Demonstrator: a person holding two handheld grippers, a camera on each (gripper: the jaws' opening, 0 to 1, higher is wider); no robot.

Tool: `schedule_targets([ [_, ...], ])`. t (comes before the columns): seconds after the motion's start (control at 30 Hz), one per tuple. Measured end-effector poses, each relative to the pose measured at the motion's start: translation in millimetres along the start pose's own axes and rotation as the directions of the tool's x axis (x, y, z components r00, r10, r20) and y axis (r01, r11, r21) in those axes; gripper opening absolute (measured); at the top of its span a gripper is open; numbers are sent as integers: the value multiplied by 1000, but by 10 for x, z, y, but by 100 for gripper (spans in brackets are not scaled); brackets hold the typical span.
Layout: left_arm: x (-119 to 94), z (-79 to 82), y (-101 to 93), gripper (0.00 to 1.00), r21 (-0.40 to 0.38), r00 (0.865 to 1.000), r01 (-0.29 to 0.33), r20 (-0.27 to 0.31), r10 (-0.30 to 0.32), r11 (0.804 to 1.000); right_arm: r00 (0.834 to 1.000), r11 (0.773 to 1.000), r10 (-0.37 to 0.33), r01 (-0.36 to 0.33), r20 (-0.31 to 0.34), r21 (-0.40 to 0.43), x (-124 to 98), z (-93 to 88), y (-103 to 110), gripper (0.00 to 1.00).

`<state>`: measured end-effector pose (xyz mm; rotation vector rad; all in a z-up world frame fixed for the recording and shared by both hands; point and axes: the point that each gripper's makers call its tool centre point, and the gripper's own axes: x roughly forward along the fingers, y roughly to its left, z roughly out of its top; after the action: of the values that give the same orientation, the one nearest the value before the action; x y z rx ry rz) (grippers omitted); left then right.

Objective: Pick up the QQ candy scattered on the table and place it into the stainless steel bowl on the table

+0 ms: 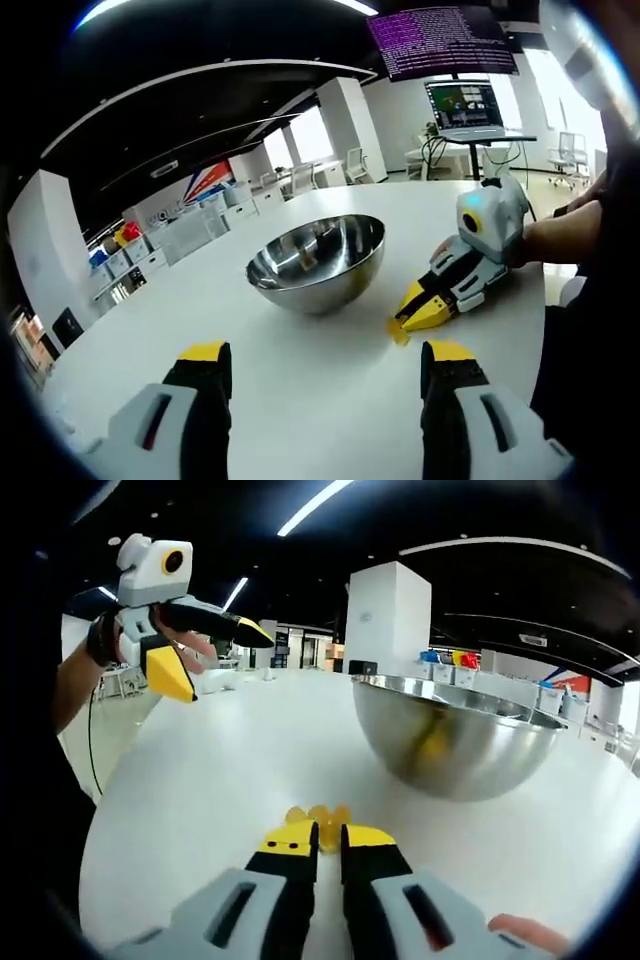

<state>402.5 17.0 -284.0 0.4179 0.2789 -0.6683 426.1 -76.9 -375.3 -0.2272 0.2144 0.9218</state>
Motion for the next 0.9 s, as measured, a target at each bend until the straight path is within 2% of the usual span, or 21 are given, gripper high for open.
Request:
schedule_targets([
  [0.3,-4,11,-12,77,-1,1000,1,4,-1,1000,1000,1000,5,-5,6,0,-41,11,14,6],
  [0.47,-22,20,-9,77,0,1000,-3,6,3,1000,998,1000,-1,0,59,21,-121,119,-1,6],
  [0.63,-42,31,5,77,3,1000,-9,7,9,1000,997,999,-9,7,71,33,-204,227,-17,6],
  [0.83,-61,46,20,77,14,1000,-22,7,22,1000,995,999,-40,38,92,26,-369,567,-91,6],
  [0.9,-68,54,22,77,8,1000,-22,11,22,1000,988,998,-62,64,139,-9,-442,779,-165,6],
])
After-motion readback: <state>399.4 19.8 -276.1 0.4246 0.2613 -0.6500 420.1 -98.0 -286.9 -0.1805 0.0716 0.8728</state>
